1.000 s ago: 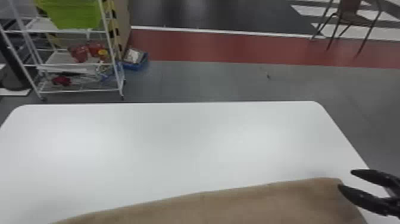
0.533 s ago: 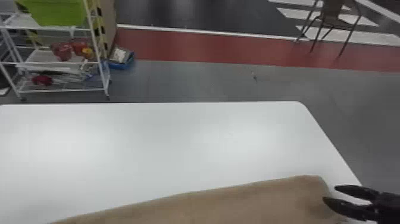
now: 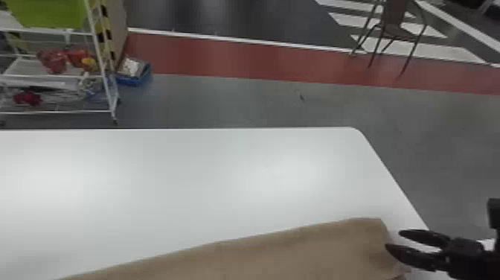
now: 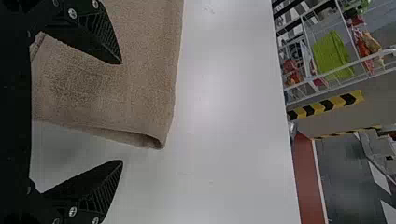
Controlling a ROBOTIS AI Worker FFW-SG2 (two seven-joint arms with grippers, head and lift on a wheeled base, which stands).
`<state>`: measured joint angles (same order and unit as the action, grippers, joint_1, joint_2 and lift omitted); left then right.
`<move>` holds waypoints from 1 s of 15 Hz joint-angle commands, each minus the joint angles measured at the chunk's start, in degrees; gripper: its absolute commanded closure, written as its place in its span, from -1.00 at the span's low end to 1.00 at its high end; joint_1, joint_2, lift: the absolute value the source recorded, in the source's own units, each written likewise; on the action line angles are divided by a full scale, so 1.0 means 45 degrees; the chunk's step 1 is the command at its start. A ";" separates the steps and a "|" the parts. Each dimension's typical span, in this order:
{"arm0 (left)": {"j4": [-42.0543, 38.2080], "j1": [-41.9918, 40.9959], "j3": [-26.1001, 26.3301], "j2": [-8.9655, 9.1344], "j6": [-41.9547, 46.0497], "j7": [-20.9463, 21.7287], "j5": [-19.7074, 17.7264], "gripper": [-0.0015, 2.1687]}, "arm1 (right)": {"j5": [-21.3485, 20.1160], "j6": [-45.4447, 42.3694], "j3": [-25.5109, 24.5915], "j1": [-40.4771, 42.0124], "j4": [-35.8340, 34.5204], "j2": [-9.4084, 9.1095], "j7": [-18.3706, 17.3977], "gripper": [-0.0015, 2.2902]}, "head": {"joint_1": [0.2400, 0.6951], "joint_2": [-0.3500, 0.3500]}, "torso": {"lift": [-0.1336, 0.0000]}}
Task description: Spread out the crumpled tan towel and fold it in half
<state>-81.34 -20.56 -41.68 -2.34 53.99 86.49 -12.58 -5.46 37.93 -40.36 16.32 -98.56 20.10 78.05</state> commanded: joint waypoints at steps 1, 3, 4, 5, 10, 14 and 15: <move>-0.1123 -0.0216 0.0044 -0.0008 -0.3904 0.0448 0.0354 -0.87 | 0.0002 0.0001 -0.0173 0.0025 -0.0032 0.0005 0.0061 -0.87 | 1.00 -0.71 | -0.80; -0.2236 -0.0666 0.0063 0.0031 -0.5466 0.0682 0.0725 -0.87 | 0.0002 -0.0038 -0.0212 0.0044 -0.0013 0.0025 0.0061 -0.87 | 1.00 -0.74 | -0.80; -0.2764 -0.0685 0.0063 0.0011 -0.7029 0.0906 0.0959 -0.87 | -0.0017 -0.0077 -0.0212 0.0044 -0.0013 0.0025 0.0061 -0.87 | 1.00 -0.76 | -0.80; -0.3135 -0.0685 0.0044 -0.0008 -0.8240 0.0906 0.1096 -0.87 | -0.0017 -0.0116 -0.0212 0.0044 -0.0013 0.0025 0.0061 -0.87 | 1.00 -0.78 | -0.80; -0.4170 -0.0705 0.0356 -0.0047 -1.0622 0.0906 0.2795 -0.87 | 0.0022 -0.0273 -0.0212 0.0064 0.0066 0.0025 0.0061 -0.87 | 1.00 -0.78 | -0.80; -0.4404 -0.0685 0.0923 -0.0282 -1.2224 0.0906 0.3908 -0.87 | 0.0022 -0.0429 -0.0231 0.0122 0.0066 0.0025 0.0061 -0.87 | 1.00 -0.84 | -0.80; -0.4424 -0.0666 0.1021 -0.0301 -1.2380 0.0906 0.4201 -0.86 | 0.0022 -0.0507 -0.0231 0.0122 0.0105 0.0025 0.0061 -0.87 | 1.00 -0.85 | -0.80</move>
<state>-101.00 -23.63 -37.66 -3.54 -0.66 90.00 4.69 -5.36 36.02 -41.37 16.82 -98.21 20.22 78.05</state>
